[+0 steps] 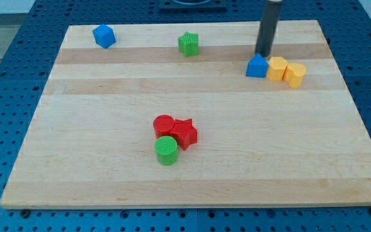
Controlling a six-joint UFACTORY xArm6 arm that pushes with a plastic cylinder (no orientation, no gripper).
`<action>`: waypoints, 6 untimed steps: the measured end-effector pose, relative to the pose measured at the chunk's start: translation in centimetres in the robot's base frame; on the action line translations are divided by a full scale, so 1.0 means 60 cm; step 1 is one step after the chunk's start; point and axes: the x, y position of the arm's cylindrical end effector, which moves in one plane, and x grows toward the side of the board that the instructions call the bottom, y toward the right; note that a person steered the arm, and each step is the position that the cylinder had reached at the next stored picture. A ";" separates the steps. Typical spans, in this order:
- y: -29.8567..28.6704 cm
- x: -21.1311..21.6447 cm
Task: Slide the yellow heart to the bottom of the yellow hexagon
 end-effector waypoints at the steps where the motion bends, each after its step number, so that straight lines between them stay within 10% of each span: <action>1: 0.059 -0.003; 6: 0.081 0.169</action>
